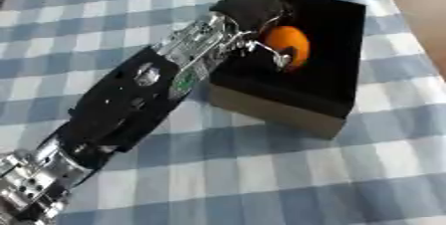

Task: Pick up objects on the table and place them in the box.

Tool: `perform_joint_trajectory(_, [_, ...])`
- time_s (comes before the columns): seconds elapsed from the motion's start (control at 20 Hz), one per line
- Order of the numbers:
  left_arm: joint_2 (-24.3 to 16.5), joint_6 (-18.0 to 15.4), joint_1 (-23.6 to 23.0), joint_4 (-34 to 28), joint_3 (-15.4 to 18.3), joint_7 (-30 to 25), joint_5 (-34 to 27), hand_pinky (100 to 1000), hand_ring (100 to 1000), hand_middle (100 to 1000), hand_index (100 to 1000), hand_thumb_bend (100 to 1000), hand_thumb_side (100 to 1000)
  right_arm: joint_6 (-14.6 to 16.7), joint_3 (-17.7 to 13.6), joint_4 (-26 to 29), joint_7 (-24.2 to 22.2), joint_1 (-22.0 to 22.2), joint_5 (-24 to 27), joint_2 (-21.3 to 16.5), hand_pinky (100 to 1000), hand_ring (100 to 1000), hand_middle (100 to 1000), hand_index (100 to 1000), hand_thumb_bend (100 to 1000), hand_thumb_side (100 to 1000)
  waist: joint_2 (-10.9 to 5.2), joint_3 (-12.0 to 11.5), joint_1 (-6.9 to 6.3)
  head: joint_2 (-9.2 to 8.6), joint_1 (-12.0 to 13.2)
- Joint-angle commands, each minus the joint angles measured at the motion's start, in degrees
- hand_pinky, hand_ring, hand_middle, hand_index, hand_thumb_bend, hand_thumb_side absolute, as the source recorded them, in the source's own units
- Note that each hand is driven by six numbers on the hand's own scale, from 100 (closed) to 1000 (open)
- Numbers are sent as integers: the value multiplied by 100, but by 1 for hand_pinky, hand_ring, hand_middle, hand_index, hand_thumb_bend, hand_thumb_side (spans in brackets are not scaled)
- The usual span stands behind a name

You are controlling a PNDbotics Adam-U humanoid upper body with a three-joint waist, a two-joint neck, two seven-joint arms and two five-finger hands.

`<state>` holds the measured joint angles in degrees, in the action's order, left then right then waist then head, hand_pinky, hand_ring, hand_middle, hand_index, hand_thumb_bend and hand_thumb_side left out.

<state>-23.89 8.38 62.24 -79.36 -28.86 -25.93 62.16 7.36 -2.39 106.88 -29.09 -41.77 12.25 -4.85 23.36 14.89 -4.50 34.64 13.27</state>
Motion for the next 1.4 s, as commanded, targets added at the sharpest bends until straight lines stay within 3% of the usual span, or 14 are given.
perform_joint_trajectory(0.05, [-62,80,87,-154,161,-238,233,753,841,786,916,519,754,-9,5,74,-9,-32,49,-25,1000,881,734,889,100,765,-183,-14,35,-13,-15])
perform_joint_trajectory(0.45, [-178,622,153,-1109,569,-96,-238,746,830,785,919,365,841,-13,-36,62,27,68,42,-49,1000,881,734,889,100,762,-295,-135,83,125,-75])
perform_joint_trajectory(0.6, [-282,838,160,-1575,719,5,-525,733,817,775,909,330,829,-11,-52,65,52,106,41,-43,1000,881,735,888,100,762,-343,-191,112,175,-82])
perform_joint_trajectory(0.85, [-542,1185,107,-2342,946,253,-997,720,803,763,899,304,799,-11,-77,81,112,170,35,-18,1000,880,735,887,100,761,-443,-322,179,257,-99])
perform_joint_trajectory(1.1, [-742,1537,4,-2968,1033,92,-1392,720,803,763,899,304,799,-14,-77,91,134,184,27,-18,1000,880,735,887,100,761,-461,-349,187,275,-103])
perform_joint_trajectory(1.4, [-1410,1316,-480,-3490,1084,-63,-1818,721,806,768,898,300,802,-21,-137,95,234,343,-7,-56,1000,879,736,885,100,762,-650,-714,268,510,-329])
